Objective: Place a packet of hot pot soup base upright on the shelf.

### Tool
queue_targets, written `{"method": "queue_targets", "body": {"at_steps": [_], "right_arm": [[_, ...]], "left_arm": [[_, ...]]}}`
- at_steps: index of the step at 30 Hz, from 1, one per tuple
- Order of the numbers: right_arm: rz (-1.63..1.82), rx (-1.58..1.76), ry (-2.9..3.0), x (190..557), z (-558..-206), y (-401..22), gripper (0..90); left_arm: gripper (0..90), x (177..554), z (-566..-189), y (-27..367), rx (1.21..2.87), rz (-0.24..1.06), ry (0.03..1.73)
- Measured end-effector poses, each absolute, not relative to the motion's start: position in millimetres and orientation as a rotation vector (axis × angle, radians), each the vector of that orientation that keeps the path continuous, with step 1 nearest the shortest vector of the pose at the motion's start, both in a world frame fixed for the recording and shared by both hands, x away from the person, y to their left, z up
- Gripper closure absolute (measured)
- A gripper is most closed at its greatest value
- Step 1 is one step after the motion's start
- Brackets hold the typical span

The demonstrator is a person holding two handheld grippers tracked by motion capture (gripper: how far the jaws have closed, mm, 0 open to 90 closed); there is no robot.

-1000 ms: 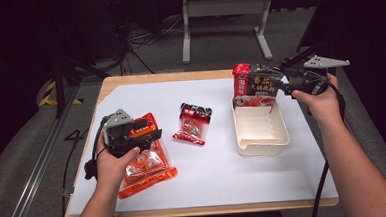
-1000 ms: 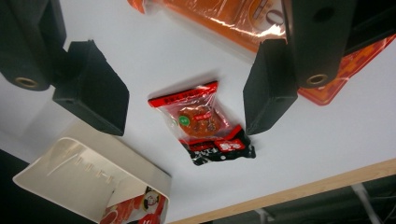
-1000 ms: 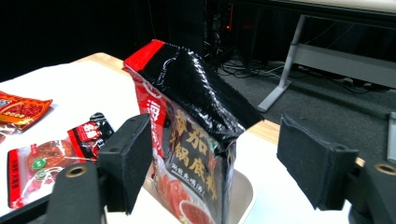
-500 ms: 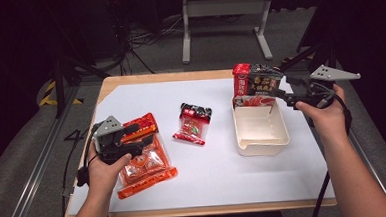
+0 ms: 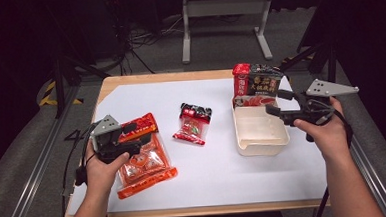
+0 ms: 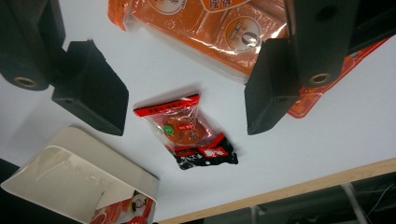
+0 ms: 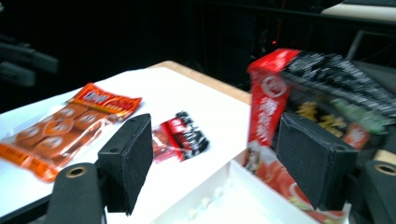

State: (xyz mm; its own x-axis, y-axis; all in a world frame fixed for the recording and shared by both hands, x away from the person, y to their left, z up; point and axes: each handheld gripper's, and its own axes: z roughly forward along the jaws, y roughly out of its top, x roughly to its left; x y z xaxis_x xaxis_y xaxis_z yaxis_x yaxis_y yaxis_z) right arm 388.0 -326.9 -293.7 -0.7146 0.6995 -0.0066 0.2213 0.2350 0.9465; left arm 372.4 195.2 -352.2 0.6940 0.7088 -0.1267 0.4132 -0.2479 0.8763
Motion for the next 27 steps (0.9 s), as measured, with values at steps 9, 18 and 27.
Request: {"method": "queue_targets", "body": {"at_steps": [9,18,27], "right_arm": [[1.457,0.825,2.116,382.5,-314.0,-314.1,26.7],[1.473,0.81,2.13,380.7,-325.0,-307.9,26.0],[1.47,0.802,2.146,376.2,-335.2,-300.5,26.0]], "left_arm": [[31.4,374.8,-353.2,198.2,1.883,0.353,0.876],[31.4,375.8,-350.8,199.4,1.872,0.355,0.869],[30.9,382.6,-352.1,206.5,1.85,0.394,0.897]]}}
